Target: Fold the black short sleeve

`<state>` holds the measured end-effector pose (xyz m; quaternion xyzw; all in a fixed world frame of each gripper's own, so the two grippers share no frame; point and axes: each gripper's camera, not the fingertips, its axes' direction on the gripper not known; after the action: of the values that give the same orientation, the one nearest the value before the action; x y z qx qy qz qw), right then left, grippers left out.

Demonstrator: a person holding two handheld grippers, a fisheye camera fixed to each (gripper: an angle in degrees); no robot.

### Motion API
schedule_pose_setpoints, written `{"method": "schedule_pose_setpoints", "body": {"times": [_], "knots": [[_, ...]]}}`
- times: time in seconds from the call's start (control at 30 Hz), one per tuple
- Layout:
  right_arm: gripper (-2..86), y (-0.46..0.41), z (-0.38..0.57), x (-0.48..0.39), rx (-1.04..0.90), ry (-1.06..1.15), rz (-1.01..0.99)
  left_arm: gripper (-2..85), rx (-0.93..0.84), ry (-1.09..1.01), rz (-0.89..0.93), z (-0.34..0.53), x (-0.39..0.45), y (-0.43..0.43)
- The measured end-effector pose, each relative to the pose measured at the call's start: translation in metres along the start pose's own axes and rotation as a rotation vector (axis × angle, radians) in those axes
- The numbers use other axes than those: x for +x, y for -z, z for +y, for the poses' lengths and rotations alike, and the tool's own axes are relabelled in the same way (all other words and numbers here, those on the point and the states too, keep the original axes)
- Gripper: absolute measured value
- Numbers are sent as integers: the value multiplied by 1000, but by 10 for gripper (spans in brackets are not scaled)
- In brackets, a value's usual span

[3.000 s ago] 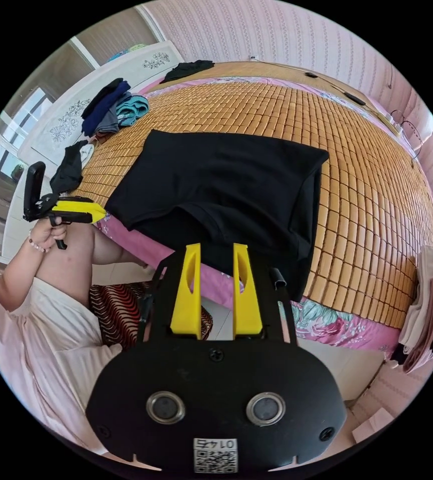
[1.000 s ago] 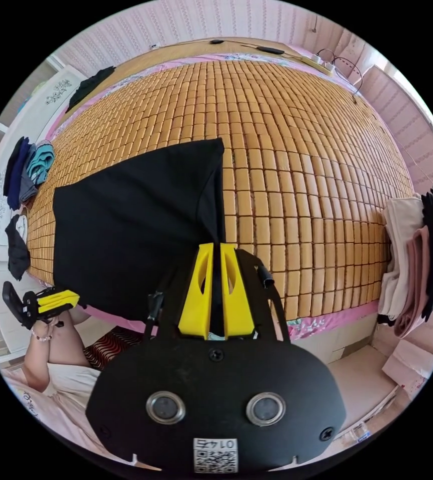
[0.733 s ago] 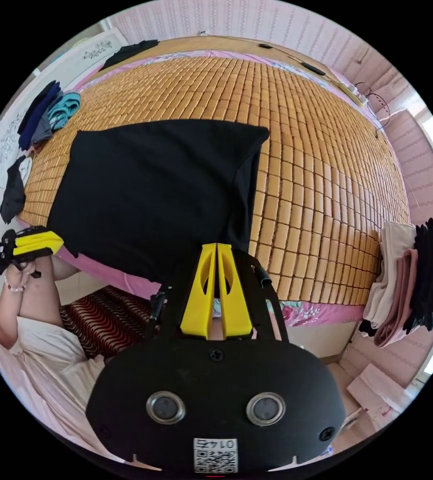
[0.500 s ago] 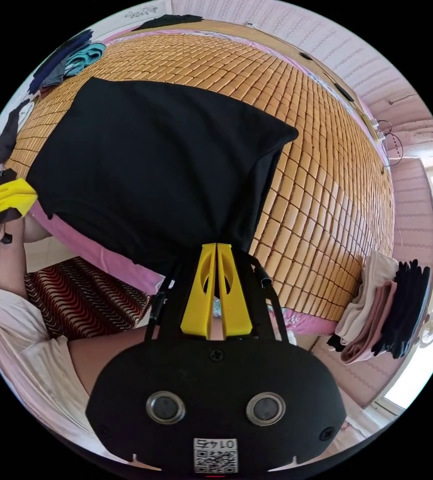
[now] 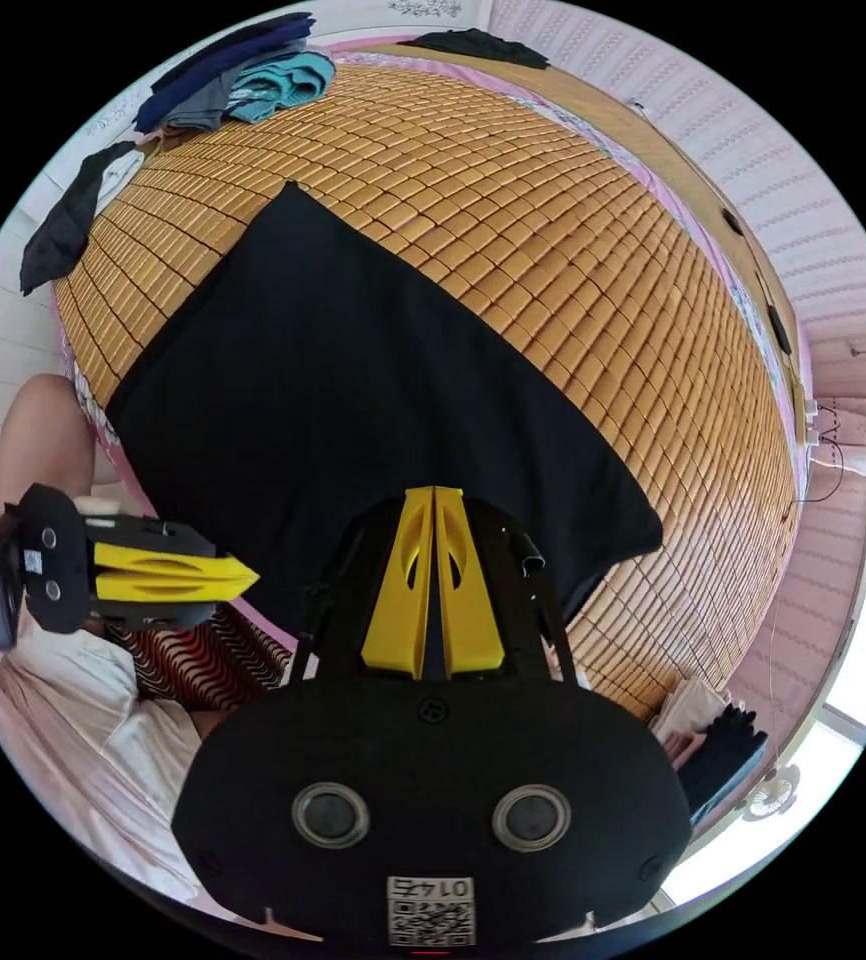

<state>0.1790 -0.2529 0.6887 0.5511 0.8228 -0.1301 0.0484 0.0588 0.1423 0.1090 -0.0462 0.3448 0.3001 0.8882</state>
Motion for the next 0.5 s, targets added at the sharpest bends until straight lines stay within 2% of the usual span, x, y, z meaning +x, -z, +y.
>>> {"method": "schedule_pose_setpoints", "body": {"times": [0.13,0.3,0.4,0.5], "knots": [[-10,-18,-46,-2,-38,-4,24,-10,9,-9,15,3,3,3],[-10,-25,-73,22,-128,-9,-103,-10,-3,8,44,-1,-2,4],[-10,-15,-78,31,-66,-1,-98,-10,-10,13,69,-2,-2,6],[-9,-32,-87,32,-101,24,-71,-10,-15,6,74,-2,1,8]]}}
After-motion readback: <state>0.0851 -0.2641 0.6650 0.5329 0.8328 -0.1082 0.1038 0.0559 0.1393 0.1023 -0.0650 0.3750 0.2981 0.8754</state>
